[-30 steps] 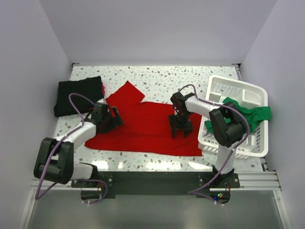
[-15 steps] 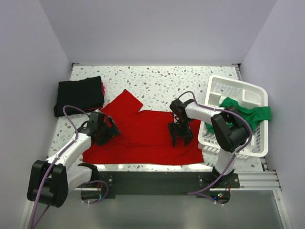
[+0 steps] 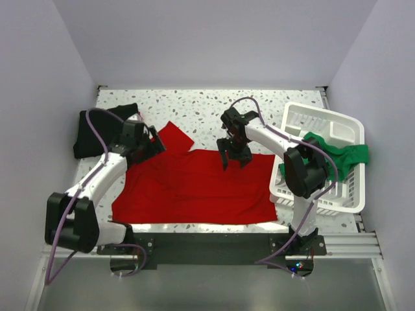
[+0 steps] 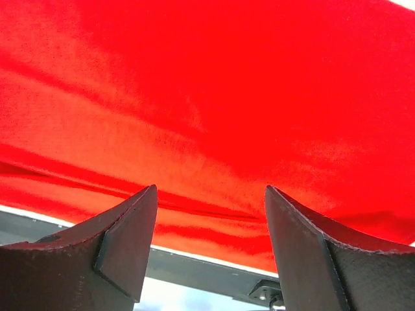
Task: Fold and stack the t-shirts
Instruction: Fold the tshirt
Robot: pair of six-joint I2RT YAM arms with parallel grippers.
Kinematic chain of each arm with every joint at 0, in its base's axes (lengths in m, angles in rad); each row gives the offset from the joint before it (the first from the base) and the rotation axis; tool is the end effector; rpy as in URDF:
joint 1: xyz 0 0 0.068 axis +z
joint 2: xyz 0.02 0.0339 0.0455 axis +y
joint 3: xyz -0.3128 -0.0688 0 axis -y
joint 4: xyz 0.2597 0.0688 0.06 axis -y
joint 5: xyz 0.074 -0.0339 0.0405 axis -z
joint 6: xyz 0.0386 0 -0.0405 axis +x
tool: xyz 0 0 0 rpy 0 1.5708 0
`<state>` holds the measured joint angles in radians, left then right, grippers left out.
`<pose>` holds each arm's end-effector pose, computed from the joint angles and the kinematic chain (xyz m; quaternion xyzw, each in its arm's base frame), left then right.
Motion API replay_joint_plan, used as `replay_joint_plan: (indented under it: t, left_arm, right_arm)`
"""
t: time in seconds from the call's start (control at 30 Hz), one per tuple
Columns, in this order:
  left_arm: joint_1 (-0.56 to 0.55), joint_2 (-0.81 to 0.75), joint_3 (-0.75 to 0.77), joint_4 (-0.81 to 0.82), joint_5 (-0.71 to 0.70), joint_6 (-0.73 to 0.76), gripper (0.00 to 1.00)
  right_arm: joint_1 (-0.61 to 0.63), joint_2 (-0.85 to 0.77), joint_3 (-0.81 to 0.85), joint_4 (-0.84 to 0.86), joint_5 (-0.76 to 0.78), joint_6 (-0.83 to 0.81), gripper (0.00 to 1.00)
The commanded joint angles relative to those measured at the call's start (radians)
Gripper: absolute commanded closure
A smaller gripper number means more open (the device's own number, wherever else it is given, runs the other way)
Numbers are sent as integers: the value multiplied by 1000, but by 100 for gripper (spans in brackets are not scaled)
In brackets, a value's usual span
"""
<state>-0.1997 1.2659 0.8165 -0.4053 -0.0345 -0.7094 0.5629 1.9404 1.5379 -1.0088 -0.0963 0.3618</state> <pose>0.2551 -0.0503 0.2682 -0.2419 0.9047 -0.1393 0.3219 0.3476 0.2237 0.2477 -0.1038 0.9903 0.0784 0.0498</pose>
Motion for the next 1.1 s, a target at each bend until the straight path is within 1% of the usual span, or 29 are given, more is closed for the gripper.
replay_joint_plan:
  t: [0.0, 0.03, 0.07, 0.13, 0.17, 0.23, 0.27, 0.33, 0.37, 0.47, 0.77, 0.93, 1.07]
  left_arm:
    - [2, 120, 130, 153, -30, 134, 18]
    - [0, 150, 156, 170, -37, 152, 20]
    - [0, 215, 209, 183, -44, 171, 21]
    - [0, 285, 275, 201, -68, 218, 26]
    - [-1, 352, 338, 203, -73, 232, 28]
    - [-1, 413, 389, 236, -74, 269, 33]
    - [-3, 473, 438, 249, -73, 292, 37]
    - [-3, 536, 498, 252, -85, 309, 39]
    - [-3, 593, 553, 247, -87, 317, 44]
    - [-4, 682, 636, 246, -91, 346, 48]
    - [-6, 863, 800, 226, -93, 363, 52]
    - [-10, 906, 840, 195, -94, 370, 54]
    - [-15, 906, 829, 165, -120, 357, 55]
  right_arm:
    - [-6, 40, 45, -28, 41, 3, 30]
    - [-9, 48, 47, -27, 41, 6, 30]
    - [-15, 51, 48, -22, 41, 11, 30]
    - [-21, 54, 50, -16, 40, 16, 30]
    - [-27, 55, 50, -13, 43, 17, 30]
    - [-34, 54, 51, -14, 43, 20, 30]
    - [-41, 52, 51, -14, 44, 22, 30]
    - [-49, 49, 56, -22, 44, 25, 30]
    - [-57, 51, 59, -25, 41, 25, 30]
    - [-73, 55, 79, -45, 41, 26, 30]
    - [-101, 94, 131, -83, 26, 26, 30]
    - [-106, 112, 153, -94, 23, 31, 30]
    - [-107, 114, 146, -91, 18, 38, 30]
